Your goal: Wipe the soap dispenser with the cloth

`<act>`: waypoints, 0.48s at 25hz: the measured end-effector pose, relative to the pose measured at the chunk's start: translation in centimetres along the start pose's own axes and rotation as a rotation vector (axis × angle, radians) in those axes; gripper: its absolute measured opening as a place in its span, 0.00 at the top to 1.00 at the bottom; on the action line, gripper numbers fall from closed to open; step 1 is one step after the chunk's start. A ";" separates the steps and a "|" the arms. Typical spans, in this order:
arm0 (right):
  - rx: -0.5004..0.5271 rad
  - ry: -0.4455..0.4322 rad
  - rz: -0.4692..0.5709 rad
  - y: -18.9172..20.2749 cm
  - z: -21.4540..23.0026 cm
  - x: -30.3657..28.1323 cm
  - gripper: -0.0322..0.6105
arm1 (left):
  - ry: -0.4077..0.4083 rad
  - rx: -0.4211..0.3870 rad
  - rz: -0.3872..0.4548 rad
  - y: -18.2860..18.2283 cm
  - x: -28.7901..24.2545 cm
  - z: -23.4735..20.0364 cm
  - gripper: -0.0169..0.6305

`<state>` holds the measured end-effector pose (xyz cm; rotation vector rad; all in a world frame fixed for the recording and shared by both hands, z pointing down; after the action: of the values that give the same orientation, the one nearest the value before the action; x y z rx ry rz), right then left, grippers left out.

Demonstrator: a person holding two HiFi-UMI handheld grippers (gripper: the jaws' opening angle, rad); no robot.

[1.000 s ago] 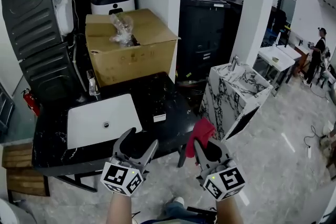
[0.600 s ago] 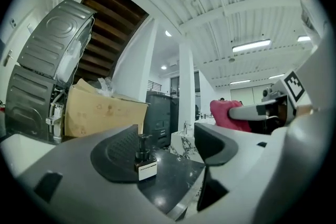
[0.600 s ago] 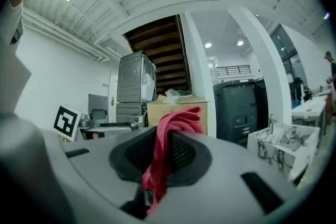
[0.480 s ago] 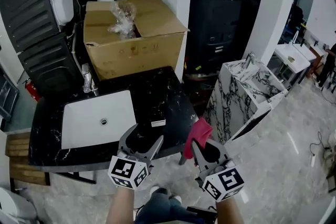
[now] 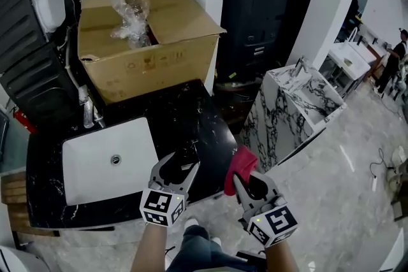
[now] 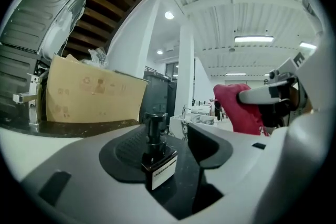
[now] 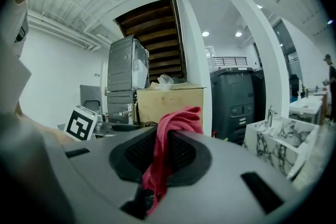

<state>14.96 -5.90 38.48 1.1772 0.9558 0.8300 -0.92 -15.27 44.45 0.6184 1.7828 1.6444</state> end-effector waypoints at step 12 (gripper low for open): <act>-0.027 0.044 -0.027 0.1 1.2 -4.6 0.87 | 0.040 -0.099 0.000 0.3 -3.6 -1.9 0.80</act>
<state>14.32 -10.56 39.48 1.1241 0.9921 0.8479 0.24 -19.12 45.24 0.5451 1.7175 1.7446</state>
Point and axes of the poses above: the fingertips, and each gripper's own axes: x backward along the fingers, z to its right, y out of its underside, the point moved 5 cm from there along x, backward along the fingers, and after that the axes turned 4 degrees about -x, right-handed, at the moved point
